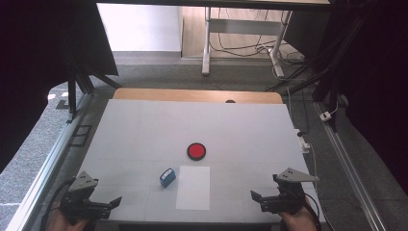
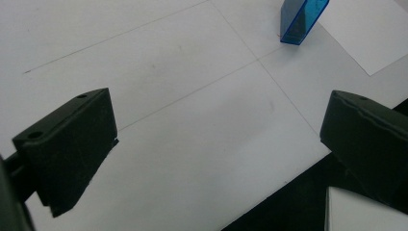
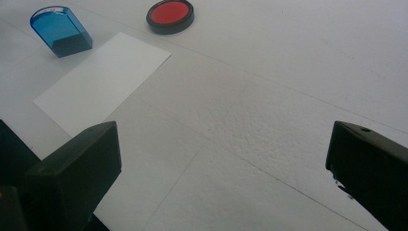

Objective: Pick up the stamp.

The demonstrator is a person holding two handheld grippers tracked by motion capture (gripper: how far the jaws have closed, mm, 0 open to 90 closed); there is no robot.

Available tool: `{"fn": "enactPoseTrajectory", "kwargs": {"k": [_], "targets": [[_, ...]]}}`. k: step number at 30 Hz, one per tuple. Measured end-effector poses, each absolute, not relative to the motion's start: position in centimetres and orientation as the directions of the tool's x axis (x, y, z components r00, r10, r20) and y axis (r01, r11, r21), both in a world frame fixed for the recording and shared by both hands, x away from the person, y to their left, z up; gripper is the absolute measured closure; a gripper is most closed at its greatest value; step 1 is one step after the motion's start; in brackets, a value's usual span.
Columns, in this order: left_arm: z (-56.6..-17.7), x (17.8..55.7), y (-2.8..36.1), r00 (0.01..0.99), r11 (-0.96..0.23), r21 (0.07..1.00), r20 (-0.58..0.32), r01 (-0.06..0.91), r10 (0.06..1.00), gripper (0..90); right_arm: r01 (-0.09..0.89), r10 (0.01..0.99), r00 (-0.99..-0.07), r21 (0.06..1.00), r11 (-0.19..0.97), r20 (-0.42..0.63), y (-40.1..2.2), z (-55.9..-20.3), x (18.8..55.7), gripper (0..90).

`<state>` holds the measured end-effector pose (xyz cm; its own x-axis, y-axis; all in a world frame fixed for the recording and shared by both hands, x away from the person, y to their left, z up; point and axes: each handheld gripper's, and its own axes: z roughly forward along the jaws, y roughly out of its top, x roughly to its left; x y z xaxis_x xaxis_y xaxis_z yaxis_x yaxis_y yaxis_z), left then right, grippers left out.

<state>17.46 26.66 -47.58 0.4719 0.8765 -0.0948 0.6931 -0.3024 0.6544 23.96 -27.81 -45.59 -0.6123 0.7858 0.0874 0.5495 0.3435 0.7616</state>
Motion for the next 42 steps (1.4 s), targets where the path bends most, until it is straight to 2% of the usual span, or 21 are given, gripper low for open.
{"fn": "enactPoseTrajectory", "kwargs": {"k": [22, 33, 42], "targets": [[-47.2, 18.0, 26.5, 0.529, -0.295, 0.708, -0.130, 0.642, 0.839, 0.0, 0.553, 0.781, -0.617, 0.760, 0.342, 0.096, -27.9, -45.6, 24.0, 0.0], [-46.9, 18.7, 25.7, 0.567, -0.318, 0.730, -0.115, 0.605, 0.816, 0.0, 0.559, 0.784, -0.612, 0.758, 0.335, 0.105, -27.9, -45.6, 24.1, 0.0], [-47.0, 19.5, 24.9, 0.587, -0.309, 0.728, -0.156, 0.612, 0.795, 0.0, 0.555, 0.778, -0.621, 0.755, 0.350, 0.095, -27.7, -45.7, 24.1, 0.0]]}}
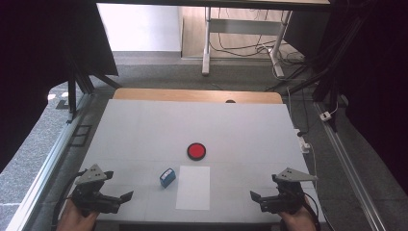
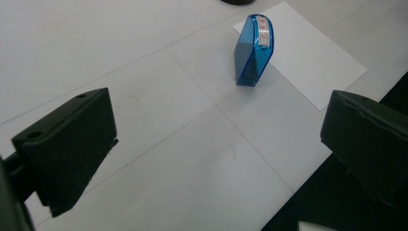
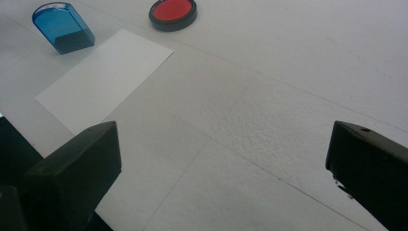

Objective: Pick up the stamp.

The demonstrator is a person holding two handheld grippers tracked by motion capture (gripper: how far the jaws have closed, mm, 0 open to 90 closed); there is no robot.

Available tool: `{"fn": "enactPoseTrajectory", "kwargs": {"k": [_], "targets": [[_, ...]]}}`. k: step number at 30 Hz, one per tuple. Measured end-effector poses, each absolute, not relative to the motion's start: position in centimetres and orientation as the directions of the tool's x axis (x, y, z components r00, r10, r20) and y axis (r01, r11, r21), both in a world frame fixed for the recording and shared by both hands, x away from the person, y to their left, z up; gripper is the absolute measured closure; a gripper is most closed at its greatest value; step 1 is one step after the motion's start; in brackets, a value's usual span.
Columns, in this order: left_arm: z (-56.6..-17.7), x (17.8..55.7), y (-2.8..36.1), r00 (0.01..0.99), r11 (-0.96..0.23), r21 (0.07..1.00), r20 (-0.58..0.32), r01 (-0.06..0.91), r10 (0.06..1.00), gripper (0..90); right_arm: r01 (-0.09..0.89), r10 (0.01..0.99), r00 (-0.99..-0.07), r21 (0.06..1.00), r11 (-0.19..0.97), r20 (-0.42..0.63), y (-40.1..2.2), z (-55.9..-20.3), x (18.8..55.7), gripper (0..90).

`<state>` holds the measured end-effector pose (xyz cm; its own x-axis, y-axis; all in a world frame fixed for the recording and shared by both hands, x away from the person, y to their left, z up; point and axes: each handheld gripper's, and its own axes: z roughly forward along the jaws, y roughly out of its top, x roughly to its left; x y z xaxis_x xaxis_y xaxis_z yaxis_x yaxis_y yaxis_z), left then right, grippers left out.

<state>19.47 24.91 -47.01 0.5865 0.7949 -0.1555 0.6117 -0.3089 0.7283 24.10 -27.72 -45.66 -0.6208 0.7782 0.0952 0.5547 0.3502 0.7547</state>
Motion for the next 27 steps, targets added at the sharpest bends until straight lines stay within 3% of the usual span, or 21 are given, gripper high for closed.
{"fn": "enactPoseTrajectory", "kwargs": {"k": [11, 27], "targets": [[-47.0, 20.9, 22.7, 0.648, -0.348, 0.757, -0.130, 0.554, 0.750, 0.0, 0.560, 0.780, -0.619, 0.748, 0.355, 0.093, -27.7, -45.7, 24.2, 0.0], [-47.2, 23.7, 19.8, 0.668, -0.391, 0.736, -0.111, 0.553, 0.736, 0.0, 0.564, 0.778, -0.620, 0.747, 0.353, 0.100, -27.7, -45.7, 24.3, 0.0]]}}
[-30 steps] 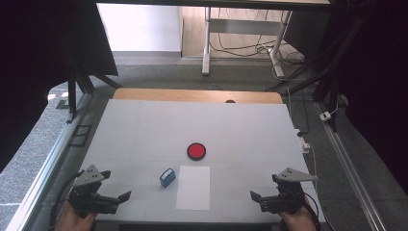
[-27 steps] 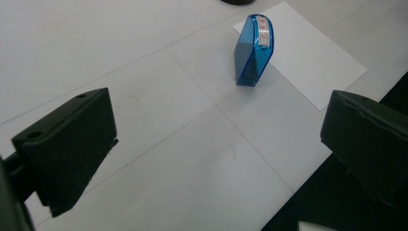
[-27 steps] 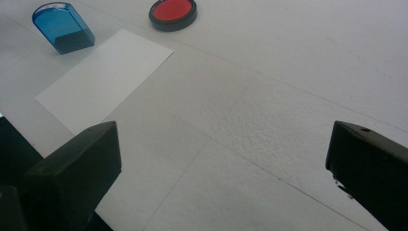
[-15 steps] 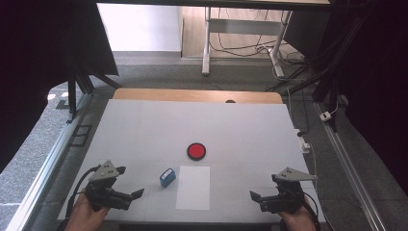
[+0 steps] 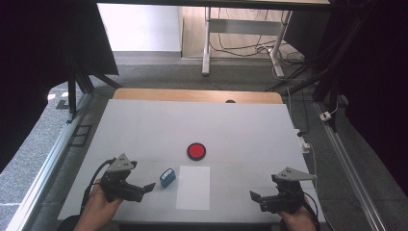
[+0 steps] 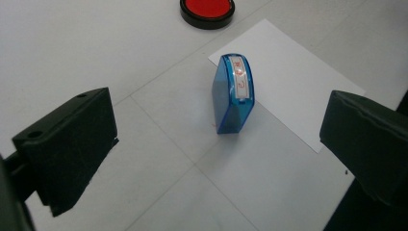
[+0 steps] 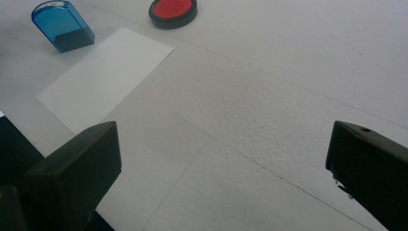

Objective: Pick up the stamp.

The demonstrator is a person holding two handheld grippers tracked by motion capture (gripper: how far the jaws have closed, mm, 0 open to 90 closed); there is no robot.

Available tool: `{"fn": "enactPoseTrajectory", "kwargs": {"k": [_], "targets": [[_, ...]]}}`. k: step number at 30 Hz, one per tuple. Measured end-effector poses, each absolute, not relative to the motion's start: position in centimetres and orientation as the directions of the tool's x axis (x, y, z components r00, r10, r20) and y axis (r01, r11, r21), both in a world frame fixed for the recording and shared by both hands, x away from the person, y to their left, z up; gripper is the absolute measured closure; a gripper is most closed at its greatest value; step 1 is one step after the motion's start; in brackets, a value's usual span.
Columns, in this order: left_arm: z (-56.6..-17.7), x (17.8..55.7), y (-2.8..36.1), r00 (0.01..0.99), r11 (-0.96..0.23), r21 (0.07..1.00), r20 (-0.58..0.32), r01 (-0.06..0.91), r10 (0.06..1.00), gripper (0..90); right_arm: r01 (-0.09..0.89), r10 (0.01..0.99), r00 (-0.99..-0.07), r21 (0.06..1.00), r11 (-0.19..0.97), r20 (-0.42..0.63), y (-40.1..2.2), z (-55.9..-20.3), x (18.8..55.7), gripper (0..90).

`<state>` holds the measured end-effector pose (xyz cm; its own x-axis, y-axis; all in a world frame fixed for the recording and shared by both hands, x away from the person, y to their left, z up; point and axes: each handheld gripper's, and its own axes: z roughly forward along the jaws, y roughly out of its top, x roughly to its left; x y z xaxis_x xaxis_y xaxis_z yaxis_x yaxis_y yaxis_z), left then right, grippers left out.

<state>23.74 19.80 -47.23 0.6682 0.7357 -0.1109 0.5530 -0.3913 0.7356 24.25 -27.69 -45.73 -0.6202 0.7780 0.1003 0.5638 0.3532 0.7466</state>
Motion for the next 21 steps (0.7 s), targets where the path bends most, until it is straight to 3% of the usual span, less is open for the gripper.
{"fn": "enactPoseTrajectory", "kwargs": {"k": [21], "targets": [[-48.9, 26.7, 15.5, 0.704, -0.479, 0.689, -0.064, 0.544, 0.708, 0.0, 0.568, 0.779, -0.619, 0.743, 0.355, 0.101, -27.6, -45.7, 24.3, 0.0]]}}
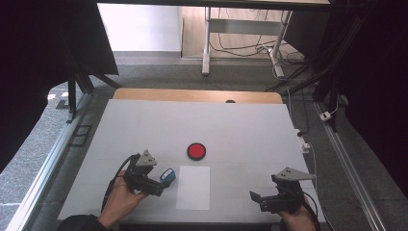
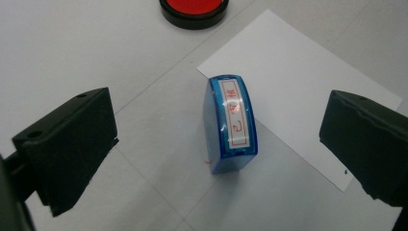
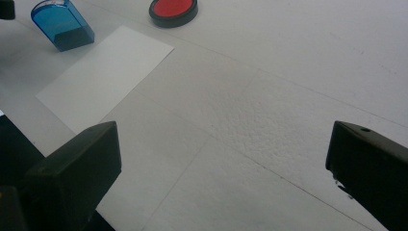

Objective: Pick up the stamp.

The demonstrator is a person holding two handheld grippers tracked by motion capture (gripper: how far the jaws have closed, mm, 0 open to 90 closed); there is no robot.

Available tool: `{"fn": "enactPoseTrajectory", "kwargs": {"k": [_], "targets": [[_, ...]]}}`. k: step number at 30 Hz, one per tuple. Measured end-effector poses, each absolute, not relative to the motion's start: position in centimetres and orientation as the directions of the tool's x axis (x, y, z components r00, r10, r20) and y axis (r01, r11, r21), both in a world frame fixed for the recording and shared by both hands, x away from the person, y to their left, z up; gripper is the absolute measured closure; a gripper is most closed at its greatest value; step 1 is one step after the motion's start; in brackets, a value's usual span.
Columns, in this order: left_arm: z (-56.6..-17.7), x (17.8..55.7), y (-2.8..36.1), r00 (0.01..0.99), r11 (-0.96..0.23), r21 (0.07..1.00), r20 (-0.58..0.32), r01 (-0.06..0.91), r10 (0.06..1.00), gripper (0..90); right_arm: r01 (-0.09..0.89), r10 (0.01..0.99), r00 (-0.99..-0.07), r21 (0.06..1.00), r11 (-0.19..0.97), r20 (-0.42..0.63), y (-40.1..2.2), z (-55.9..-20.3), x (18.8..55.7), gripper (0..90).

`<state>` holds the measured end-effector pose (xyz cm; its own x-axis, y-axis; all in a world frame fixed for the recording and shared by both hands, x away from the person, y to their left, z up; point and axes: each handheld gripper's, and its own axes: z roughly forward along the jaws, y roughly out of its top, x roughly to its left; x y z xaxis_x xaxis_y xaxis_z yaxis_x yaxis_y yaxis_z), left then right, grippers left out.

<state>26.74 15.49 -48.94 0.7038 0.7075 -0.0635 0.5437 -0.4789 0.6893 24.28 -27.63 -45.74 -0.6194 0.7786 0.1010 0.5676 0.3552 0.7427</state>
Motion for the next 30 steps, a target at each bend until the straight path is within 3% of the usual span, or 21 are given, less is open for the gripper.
{"fn": "enactPoseTrajectory", "kwargs": {"k": [10, 16, 17, 26, 27, 29, 30], "targets": [[-50.2, 27.2, 13.7, 0.732, -0.562, 0.635, -0.008, 0.530, 0.681, 3.2, 0.565, 0.777, -0.622, 0.743, 0.359, 0.097, -27.6, -45.7, 24.2, 0.0], [-50.4, 27.3, 14.0, 0.733, -0.562, 0.628, -0.019, 0.538, 0.680, 22.9, 0.562, 0.775, -0.624, 0.743, 0.362, 0.095, -27.6, -45.7, 24.2, 0.0], [-50.3, 27.3, 14.1, 0.733, -0.562, 0.627, -0.021, 0.539, 0.680, 32.8, 0.562, 0.775, -0.625, 0.744, 0.362, 0.095, -27.6, -45.7, 24.2, 0.0], [-49.8, 27.1, 14.3, 0.737, -0.549, 0.644, -0.035, 0.533, 0.675, 49.9, 0.561, 0.773, -0.627, 0.743, 0.365, 0.094, -27.6, -45.7, 24.2, 0.0], [-49.8, 27.1, 14.3, 0.741, -0.553, 0.641, -0.038, 0.533, 0.670, 55.0, 0.561, 0.773, -0.627, 0.743, 0.365, 0.094, -27.6, -45.7, 24.2, 0.0], [-49.8, 27.1, 14.3, 0.743, -0.555, 0.637, -0.040, 0.534, 0.668, 56.1, 0.562, 0.774, -0.626, 0.743, 0.364, 0.095, -27.6, -45.7, 24.2, 0.0], [-49.8, 27.1, 14.2, 0.745, -0.557, 0.635, -0.043, 0.535, 0.666, 61.6, 0.561, 0.773, -0.628, 0.743, 0.365, 0.094, -27.6, -45.7, 24.2, 0.0]]}}
